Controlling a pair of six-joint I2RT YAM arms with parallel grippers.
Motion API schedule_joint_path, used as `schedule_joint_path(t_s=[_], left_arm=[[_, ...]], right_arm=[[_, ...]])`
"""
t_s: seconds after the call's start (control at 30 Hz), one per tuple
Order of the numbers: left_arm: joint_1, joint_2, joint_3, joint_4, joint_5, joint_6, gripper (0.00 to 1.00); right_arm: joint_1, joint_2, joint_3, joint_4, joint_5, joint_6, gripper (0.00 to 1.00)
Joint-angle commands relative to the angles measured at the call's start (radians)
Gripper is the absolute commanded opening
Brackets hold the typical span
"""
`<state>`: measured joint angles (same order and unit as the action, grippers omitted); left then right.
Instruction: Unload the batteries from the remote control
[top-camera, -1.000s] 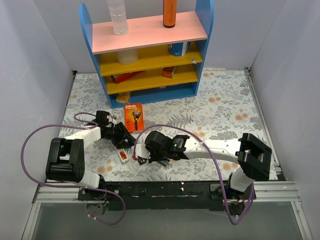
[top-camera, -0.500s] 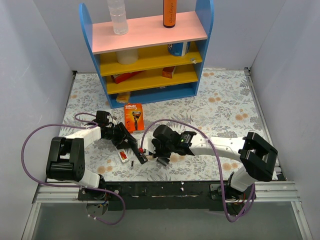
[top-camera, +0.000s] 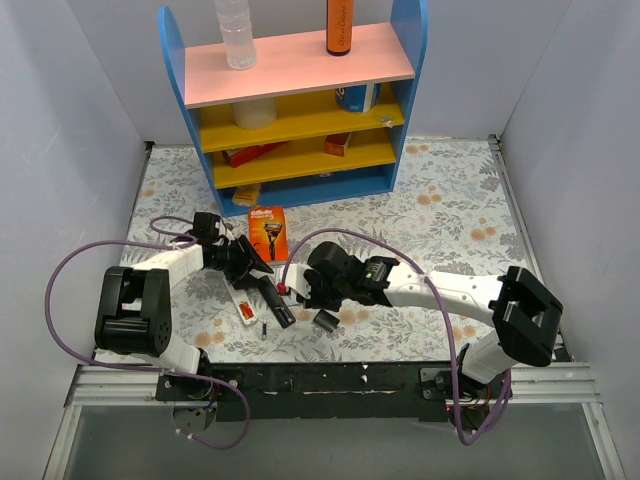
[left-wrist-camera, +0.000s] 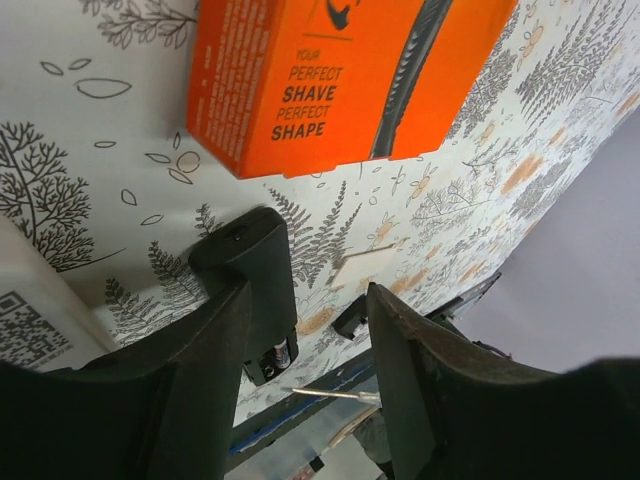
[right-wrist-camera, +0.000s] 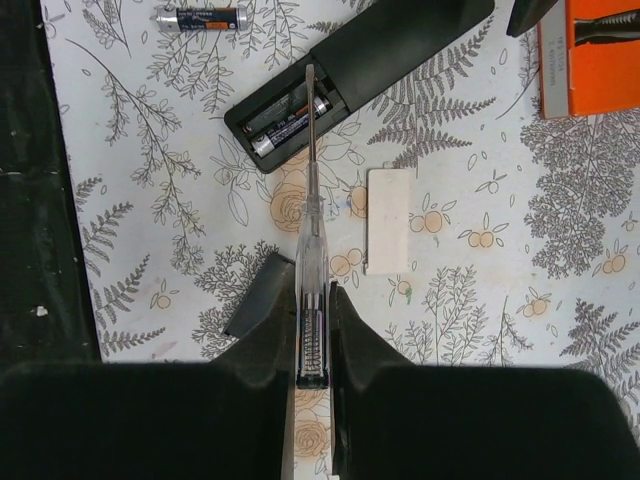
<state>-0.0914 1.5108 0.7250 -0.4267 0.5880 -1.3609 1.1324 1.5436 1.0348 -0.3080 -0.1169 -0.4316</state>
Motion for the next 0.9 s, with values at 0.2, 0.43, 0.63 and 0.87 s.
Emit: schedule_joint_path(t_s=[0.2, 0.43, 0.63, 0.87], left_arm=[[-0.014, -0.055, 0.066, -0.058, -0.151, 0.035, 0.55], [-0.014, -0.043, 0.119, -0.087, -0.175, 0.052, 0.56], [-0.014, -0.018, 0.145, -0.092, -0.183, 0.063, 0.56], [-0.014, -0.024, 0.154, -0.090, -0.175, 0.072, 0.57]], right_arm=[[0.001, -0.043, 0.102, -0.088, 0.020, 0.379, 0.01], [0.061, -0.022, 0.108, -0.148, -0.018, 0.600, 0.01], [0.082, 0.001, 0.079, -0.122, -0.072, 0.683, 0.01], [0.093, 0.019, 0.039, -0.095, -0.009, 0.746, 0.01]])
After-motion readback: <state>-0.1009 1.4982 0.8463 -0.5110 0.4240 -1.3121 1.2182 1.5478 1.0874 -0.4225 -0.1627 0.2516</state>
